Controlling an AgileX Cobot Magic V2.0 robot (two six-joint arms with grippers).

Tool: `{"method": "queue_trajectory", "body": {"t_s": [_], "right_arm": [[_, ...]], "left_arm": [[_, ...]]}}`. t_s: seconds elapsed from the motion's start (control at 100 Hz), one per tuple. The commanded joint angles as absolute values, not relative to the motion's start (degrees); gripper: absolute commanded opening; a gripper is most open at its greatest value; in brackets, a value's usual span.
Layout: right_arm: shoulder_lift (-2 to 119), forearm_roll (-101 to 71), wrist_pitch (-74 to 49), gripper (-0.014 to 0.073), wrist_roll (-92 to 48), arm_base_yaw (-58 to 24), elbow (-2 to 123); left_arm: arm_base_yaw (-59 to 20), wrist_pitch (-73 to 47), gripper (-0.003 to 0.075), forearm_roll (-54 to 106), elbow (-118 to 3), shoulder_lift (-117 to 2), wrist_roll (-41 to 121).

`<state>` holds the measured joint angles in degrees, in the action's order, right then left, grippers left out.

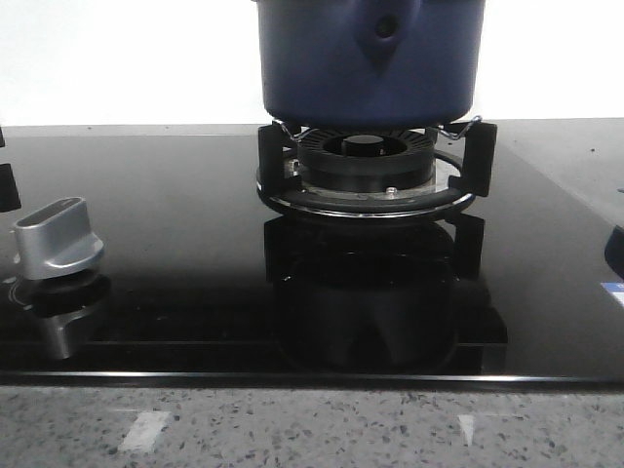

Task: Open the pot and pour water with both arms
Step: 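Grasp the blue lid knob with the left gripper and lift the lid, then lower the right gripper onto the light blue bowl rim and grasp it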

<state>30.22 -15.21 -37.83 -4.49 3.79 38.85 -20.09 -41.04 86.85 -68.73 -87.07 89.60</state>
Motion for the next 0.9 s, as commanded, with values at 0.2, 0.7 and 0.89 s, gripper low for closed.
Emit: {"method": "queue_trajectory", "body": {"t_s": [0.2, 0.7, 0.89], "right_arm": [[30.9, -15.1, -34.1, 0.0476, -5.1, 3.7, 40.9], [30.9, -15.1, -34.3, 0.0476, -5.1, 3.7, 40.9], [30.9, -15.1, -34.3, 0.0476, -5.1, 3.7, 40.9]], "left_arm": [[-21.0, -50.0, 0.0487, 90.7, -82.0, -93.6, 89.8], [-24.5, -46.5, 0.0487, 90.4, -84.9, -98.5, 91.7], [-24.5, -45.3, 0.0481, 90.8, -85.0, -98.7, 93.9]]}}
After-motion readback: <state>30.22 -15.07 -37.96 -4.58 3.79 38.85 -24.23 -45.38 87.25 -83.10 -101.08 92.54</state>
